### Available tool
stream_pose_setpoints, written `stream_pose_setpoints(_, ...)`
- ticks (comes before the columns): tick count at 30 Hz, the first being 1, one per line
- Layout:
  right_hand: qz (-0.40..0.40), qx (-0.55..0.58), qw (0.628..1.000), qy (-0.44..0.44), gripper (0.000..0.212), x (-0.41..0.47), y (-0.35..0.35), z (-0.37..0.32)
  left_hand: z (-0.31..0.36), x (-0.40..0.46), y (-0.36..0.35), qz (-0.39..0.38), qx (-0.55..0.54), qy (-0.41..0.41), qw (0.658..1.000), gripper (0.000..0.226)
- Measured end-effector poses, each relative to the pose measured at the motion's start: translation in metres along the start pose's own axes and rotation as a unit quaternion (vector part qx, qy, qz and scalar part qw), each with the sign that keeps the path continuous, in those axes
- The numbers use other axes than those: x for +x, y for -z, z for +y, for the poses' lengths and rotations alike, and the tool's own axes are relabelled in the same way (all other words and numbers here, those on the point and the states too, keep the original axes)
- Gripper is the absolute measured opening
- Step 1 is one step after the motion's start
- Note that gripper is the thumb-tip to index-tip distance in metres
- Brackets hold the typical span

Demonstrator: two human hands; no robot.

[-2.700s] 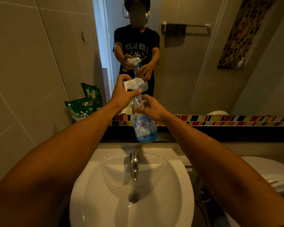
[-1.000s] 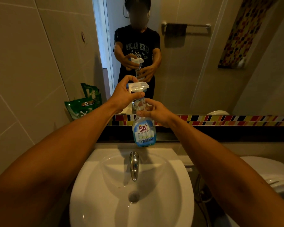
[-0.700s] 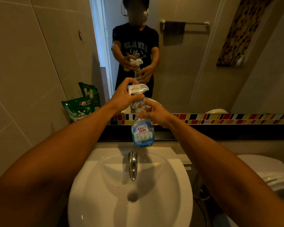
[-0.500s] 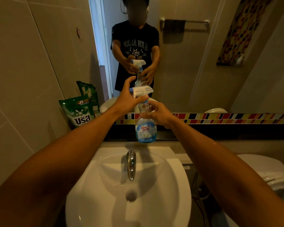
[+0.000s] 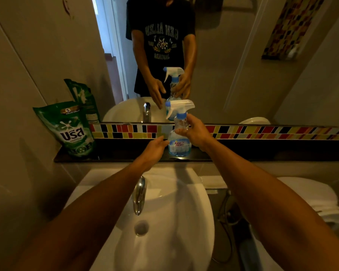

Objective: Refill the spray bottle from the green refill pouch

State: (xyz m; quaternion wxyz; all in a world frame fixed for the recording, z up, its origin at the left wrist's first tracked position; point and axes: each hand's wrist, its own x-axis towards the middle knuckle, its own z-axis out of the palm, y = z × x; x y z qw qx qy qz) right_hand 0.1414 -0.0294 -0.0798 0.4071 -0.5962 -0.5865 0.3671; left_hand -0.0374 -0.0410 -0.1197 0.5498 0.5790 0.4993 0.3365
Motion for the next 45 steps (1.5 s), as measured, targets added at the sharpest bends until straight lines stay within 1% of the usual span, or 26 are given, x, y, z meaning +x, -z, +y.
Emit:
stream_pose_setpoints(2,0.0,0.006,1.0,0.002,0.05,0.006,0.005,0.012,-0.007,0.01,-0.014,-0.006,-0.01,0.021,1.0,0.018)
stream_pose_setpoints(4,-0.005,0.022,1.0,0.005,0.052,0.011,0.009,0.021,-0.011,0.02,-0.026,0.0,-0.021,0.037,0.999,0.029)
stream_pose_setpoints(6,-0.013,0.04,0.999,0.004,0.053,0.015,0.011,0.028,-0.014,0.028,-0.037,0.006,-0.035,0.033,0.999,0.034)
stream_pose_setpoints(9,-0.02,0.058,0.998,-0.002,0.052,0.02,0.013,0.036,-0.019,0.033,-0.049,0.028,-0.066,0.014,0.997,0.034)
stream_pose_setpoints(12,-0.028,0.07,0.997,-0.007,0.051,0.024,0.015,0.041,-0.023,0.04,-0.055,0.041,-0.055,0.0,0.998,0.035)
stream_pose_setpoints(17,-0.025,0.069,0.997,-0.008,0.052,0.031,0.016,0.045,-0.022,0.047,-0.058,0.039,-0.056,-0.002,0.998,0.037)
stream_pose_setpoints(22,-0.009,0.064,0.998,-0.007,0.046,0.036,0.016,0.05,-0.022,0.052,-0.061,0.055,-0.08,0.002,0.995,0.041)
stream_pose_setpoints(28,0.001,0.057,0.997,-0.058,0.057,0.029,0.007,0.063,-0.024,0.056,-0.061,0.054,-0.093,0.007,0.994,0.044)
stream_pose_setpoints(35,0.012,0.067,0.995,-0.07,0.059,0.026,0.004,0.064,-0.031,0.063,-0.059,0.048,-0.107,0.0,0.993,0.043)
stream_pose_setpoints(37,0.01,0.075,0.995,-0.063,0.063,0.024,0.003,0.065,-0.032,0.064,-0.057,0.041,-0.102,0.0,0.994,0.044)
stream_pose_setpoints(39,0.008,0.081,0.995,-0.055,0.072,0.019,0.003,0.066,-0.033,0.064,-0.054,0.033,-0.087,0.002,0.996,0.046)
stream_pose_setpoints(41,0.016,0.077,0.995,-0.053,0.08,0.015,0.003,0.065,-0.031,0.06,-0.047,0.028,-0.048,0.003,0.998,0.048)
stream_pose_setpoints(43,0.05,0.056,0.996,-0.051,0.082,0.009,-0.001,0.065,-0.03,0.056,-0.038,0.024,-0.006,0.008,1.0,0.053)
stream_pose_setpoints(45,0.121,0.015,0.991,-0.063,0.079,0.002,-0.005,0.061,-0.021,0.05,-0.027,0.054,0.099,0.016,0.994,0.061)
